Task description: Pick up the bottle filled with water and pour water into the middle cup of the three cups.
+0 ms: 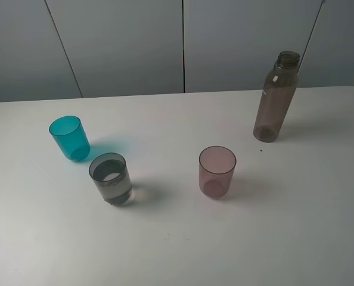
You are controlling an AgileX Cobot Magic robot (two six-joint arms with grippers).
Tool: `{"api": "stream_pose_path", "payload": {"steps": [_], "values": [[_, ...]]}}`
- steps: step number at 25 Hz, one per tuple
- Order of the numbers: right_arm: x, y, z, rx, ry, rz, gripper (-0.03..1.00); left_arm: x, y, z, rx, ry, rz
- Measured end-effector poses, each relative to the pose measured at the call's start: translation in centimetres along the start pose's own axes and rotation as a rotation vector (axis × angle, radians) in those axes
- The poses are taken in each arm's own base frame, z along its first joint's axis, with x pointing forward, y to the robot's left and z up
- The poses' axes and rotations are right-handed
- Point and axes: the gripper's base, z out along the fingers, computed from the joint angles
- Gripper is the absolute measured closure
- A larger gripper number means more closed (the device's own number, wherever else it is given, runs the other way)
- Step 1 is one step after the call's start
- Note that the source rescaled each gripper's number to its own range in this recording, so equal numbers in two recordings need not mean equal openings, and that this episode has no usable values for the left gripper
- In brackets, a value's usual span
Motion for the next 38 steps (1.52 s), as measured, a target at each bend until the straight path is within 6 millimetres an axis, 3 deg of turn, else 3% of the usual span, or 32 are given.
{"api": "stream_pose_path", "payload": {"steps": [6, 26, 38], "values": [[0.07, 0.25, 0.87, -0.023, -0.026, 0.006, -0.03, 0.0, 0.0, 0.0, 0.0, 0.0, 0.0], [-0.05, 0.29, 0.86, -0.024, -0.039, 0.008, -0.03, 0.0, 0.0, 0.0, 0.0, 0.0, 0.0], [0.0, 0.41, 0.79, 0.116, -0.045, 0.088, -0.03, 0.0, 0.0, 0.0, 0.0, 0.0, 0.0]]}}
